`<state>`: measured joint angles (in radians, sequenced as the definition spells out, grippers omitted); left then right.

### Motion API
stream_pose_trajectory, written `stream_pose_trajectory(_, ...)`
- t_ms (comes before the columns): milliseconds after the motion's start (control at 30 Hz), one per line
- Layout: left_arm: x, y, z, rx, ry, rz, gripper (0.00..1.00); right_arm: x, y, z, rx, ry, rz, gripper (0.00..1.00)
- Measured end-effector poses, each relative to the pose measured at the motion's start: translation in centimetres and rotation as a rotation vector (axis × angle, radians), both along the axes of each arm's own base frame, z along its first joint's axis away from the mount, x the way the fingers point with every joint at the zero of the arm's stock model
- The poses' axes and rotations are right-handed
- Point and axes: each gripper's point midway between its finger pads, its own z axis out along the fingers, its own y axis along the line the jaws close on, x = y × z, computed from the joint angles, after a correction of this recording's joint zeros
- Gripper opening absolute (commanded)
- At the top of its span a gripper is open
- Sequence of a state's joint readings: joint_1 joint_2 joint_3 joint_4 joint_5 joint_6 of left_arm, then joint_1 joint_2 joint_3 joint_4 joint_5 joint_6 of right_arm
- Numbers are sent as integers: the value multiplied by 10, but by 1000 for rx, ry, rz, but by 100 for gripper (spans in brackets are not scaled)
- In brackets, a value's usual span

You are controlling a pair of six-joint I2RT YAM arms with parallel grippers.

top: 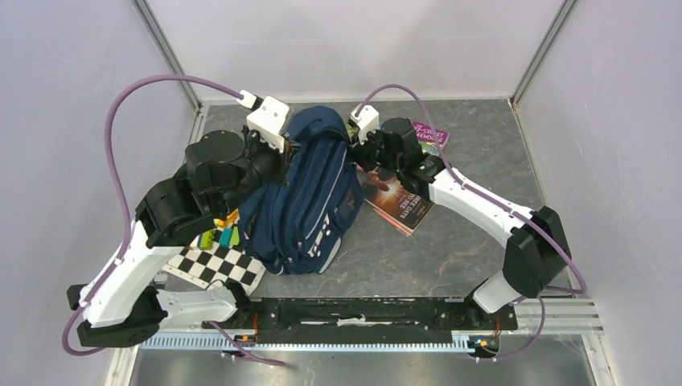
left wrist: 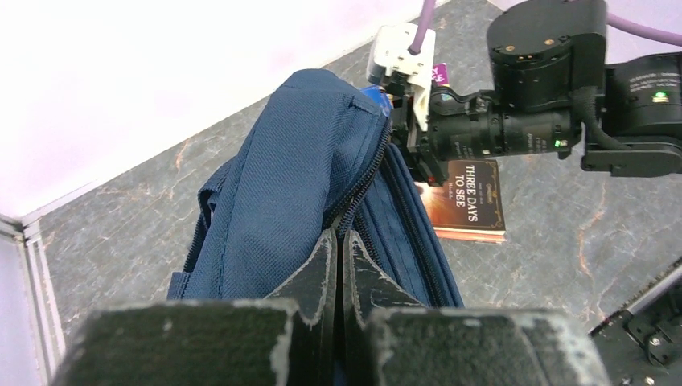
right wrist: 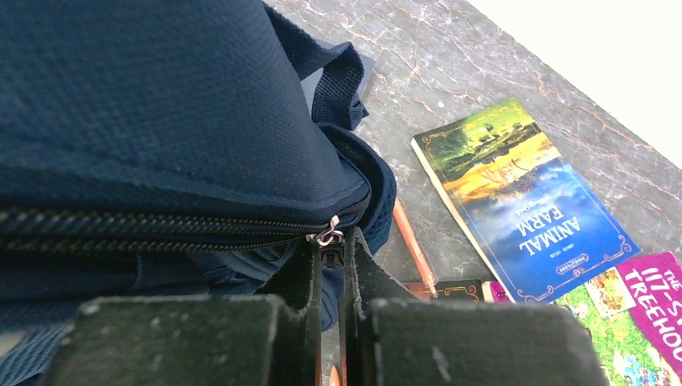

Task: Pack the student bag
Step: Unzip the student bag at the center of the board.

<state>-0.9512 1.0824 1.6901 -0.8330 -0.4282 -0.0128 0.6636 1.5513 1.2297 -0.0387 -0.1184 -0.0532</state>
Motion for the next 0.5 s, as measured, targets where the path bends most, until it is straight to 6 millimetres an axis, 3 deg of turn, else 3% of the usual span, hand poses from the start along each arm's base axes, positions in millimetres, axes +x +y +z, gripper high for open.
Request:
stream_pose_trajectory(67,-3,-3,0,-6,4,-25,2,1,-2,-1,-1,4,-10,19)
stream_pose_trajectory(167,-10,-13,0,-17,15,-93,3,0,-4,-2,-5,25,-18,63)
stream_pose_trajectory(200,-13,-16,0,-21,20,-118,14,-2,-7,-5,-16,41,-25,73)
stream_pose_trajectory(233,-16,-20,0,-26,24,-148,34,-4,-11,-9,-32,59,-36,81)
stream_pose_trajectory(267,-20,-23,0,-31,29,-173,60,-6,-16,-12,-48,76,-47,86)
stream_pose_trajectory(333,-26,-28,0,-42,36,-214,85,-11,-28,-8,-56,93,-71,93)
stream_pose_trajectory(433,-32,-31,3,-67,45,-245,99,-26,-43,17,-26,72,-89,98)
stream_pose_trajectory(500,-34,-30,6,-79,41,-253,100,-37,-49,46,22,29,-90,98)
